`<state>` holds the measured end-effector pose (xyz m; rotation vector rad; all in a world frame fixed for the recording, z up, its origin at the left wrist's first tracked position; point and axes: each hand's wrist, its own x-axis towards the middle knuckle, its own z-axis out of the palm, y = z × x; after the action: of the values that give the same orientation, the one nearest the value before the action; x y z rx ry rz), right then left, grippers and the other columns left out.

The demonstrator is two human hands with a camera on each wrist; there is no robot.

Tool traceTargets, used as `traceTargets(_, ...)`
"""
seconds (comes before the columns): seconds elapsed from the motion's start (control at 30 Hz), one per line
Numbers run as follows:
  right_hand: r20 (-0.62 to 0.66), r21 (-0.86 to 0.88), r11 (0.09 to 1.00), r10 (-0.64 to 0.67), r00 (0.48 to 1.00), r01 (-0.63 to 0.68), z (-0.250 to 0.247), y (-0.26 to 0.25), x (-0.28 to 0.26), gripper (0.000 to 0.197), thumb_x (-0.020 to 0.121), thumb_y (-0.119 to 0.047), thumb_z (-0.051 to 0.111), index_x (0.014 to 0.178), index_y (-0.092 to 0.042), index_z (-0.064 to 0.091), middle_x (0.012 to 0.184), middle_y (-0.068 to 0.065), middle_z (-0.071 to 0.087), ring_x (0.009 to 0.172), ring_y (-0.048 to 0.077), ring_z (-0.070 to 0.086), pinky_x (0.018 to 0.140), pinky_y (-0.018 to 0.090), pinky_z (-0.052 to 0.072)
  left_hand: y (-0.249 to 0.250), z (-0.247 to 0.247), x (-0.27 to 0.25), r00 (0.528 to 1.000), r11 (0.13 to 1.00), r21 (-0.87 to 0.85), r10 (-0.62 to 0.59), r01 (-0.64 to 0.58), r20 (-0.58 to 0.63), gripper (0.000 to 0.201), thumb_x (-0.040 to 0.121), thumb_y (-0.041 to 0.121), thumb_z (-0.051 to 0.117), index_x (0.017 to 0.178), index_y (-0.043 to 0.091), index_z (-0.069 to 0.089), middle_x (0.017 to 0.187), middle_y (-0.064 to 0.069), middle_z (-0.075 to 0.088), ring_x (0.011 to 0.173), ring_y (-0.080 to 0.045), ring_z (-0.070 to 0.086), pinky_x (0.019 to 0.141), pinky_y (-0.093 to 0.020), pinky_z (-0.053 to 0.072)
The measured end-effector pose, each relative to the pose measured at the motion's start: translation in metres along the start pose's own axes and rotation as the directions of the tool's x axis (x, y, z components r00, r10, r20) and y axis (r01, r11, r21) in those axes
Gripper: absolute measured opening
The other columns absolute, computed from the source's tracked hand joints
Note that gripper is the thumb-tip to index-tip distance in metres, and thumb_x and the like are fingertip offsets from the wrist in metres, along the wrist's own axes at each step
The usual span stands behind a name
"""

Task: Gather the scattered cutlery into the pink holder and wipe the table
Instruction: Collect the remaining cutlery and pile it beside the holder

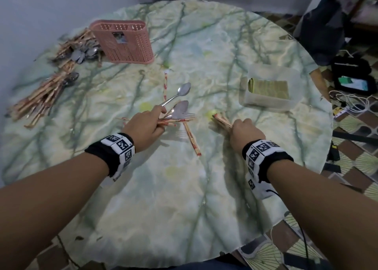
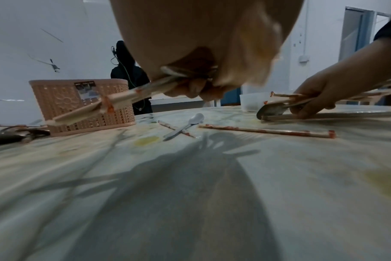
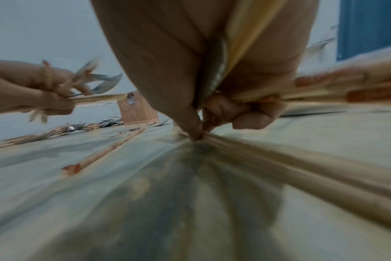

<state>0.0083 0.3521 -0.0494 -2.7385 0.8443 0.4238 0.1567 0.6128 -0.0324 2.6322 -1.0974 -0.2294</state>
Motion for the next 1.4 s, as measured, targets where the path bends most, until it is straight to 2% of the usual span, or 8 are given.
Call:
traceTargets(0.1, -0.034, 0.034, 0.994, -0.106, 0.994, 0.107, -0.006, -0.025, -0.002, 0.026, 0.099, -0.024, 0.047, 0.118, -0.007, 0.045, 0.110, 0.015, 0.056, 0.087, 0.036, 0.060, 0.072, 0.039, 0.043, -0.006, -0.003, 0.004, 0.998, 0.998, -0.035, -0.052, 0.052, -0.020, 0.038, 0.096, 0.020, 0.050, 0.133, 0.018, 0.040, 0.081, -0.006, 0.057, 0.071, -0.031, 0.054, 0.060, -0.039, 0.034)
traceTargets(0.23, -0.205, 0.239, 0.946, -0.172, 0.963, 0.220, -0.011, -0.069, 0.004, 0.019, 0.103, -0.027, 0.043, 0.105, -0.009, 0.039, 0.081, 0.009, 0.058, 0.071, 0.034, 0.058, 0.062, 0.040, 0.043, -0.015, -0.012, 0.011, 0.982, 0.976, -0.126, -0.184, 0.177, -0.049, 0.024, 0.100, 0.020, 0.045, 0.122, 0.013, 0.040, 0.077, -0.004, 0.053, 0.070, -0.033, 0.055, 0.061, -0.040, 0.039)
traceTargets(0.47, 0.009, 0.268, 0.960, -0.091, 0.996, 0.085, 0.017, -0.113, 0.019, 0.034, 0.097, -0.041, 0.057, 0.106, -0.011, 0.043, 0.090, 0.010, 0.060, 0.076, 0.030, 0.055, 0.067, 0.036, 0.044, -0.036, -0.024, 0.026, 0.953, 0.943, -0.179, -0.296, 0.280, -0.070, 0.028, 0.095, 0.046, 0.061, 0.096, 0.018, 0.057, 0.085, -0.004, 0.064, 0.078, -0.028, 0.059, 0.071, -0.040, 0.049)
traceTargets(0.77, 0.099, 0.126, 0.991, -0.052, 0.994, 0.039, 0.014, -0.118, 0.011, 0.030, 0.097, -0.043, 0.050, 0.090, -0.015, 0.058, 0.081, 0.003, 0.061, 0.071, 0.022, 0.059, 0.063, 0.033, 0.046, -0.036, -0.009, 0.069, 0.965, 0.961, -0.105, -0.249, 0.256, 0.078, 0.022, 0.092, 0.036, 0.064, 0.097, 0.014, 0.061, 0.088, -0.006, 0.065, 0.076, -0.026, 0.059, 0.060, -0.033, 0.041)
traceTargets(0.9, 0.030, 0.193, 0.981, -0.029, 0.999, 0.022, 0.014, -0.121, 0.008, 0.033, 0.094, -0.044, 0.048, 0.101, -0.013, 0.057, 0.095, 0.010, 0.063, 0.086, 0.030, 0.062, 0.074, 0.039, 0.052, -0.042, -0.002, 0.074, 0.962, 0.970, -0.055, -0.228, 0.238, 0.150, 0.020, 0.099, 0.025, 0.055, 0.106, 0.007, 0.060, 0.097, -0.012, 0.064, 0.075, -0.028, 0.053, 0.057, -0.032, 0.034)
traceTargets(1.1, -0.065, 0.444, 0.896, 0.019, 0.998, 0.012, 0.004, -0.153, 0.013, 0.026, 0.092, -0.032, 0.054, 0.107, -0.012, 0.046, 0.087, 0.008, 0.064, 0.075, 0.030, 0.064, 0.070, 0.042, 0.056, -0.072, -0.015, 0.057, 0.935, 0.969, -0.027, -0.231, 0.247, 0.270, 0.013, 0.100, 0.023, 0.053, 0.099, 0.011, 0.047, 0.099, -0.014, 0.058, 0.083, -0.030, 0.051, 0.071, -0.032, 0.037)
traceTargets(1.3, -0.060, 0.494, 0.869, 0.000, 0.998, 0.030, 0.009, -0.190, 0.029, 0.035, 0.097, -0.031, 0.057, 0.121, -0.011, 0.042, 0.099, 0.009, 0.063, 0.082, 0.030, 0.061, 0.067, 0.034, 0.046, -0.113, -0.035, 0.001, 0.931, 0.943, -0.094, -0.294, 0.319, 0.214, 0.020, 0.094, 0.026, 0.059, 0.101, 0.010, 0.049, 0.093, -0.011, 0.058, 0.086, -0.033, 0.057, 0.066, -0.034, 0.037)
traceTargets(1.4, -0.031, 0.484, 0.875, -0.008, 0.999, 0.023, 0.011, -0.203, 0.042, 0.037, 0.097, -0.035, 0.059, 0.120, -0.009, 0.045, 0.103, 0.012, 0.062, 0.090, 0.033, 0.061, 0.070, 0.035, 0.044, -0.126, -0.043, -0.024, 0.908, 0.875, -0.246, -0.388, 0.416, 0.155, 0.029, 0.092, 0.029, 0.063, 0.110, 0.015, 0.044, 0.086, -0.002, 0.057, 0.074, -0.020, 0.057, 0.057, -0.032, 0.036)
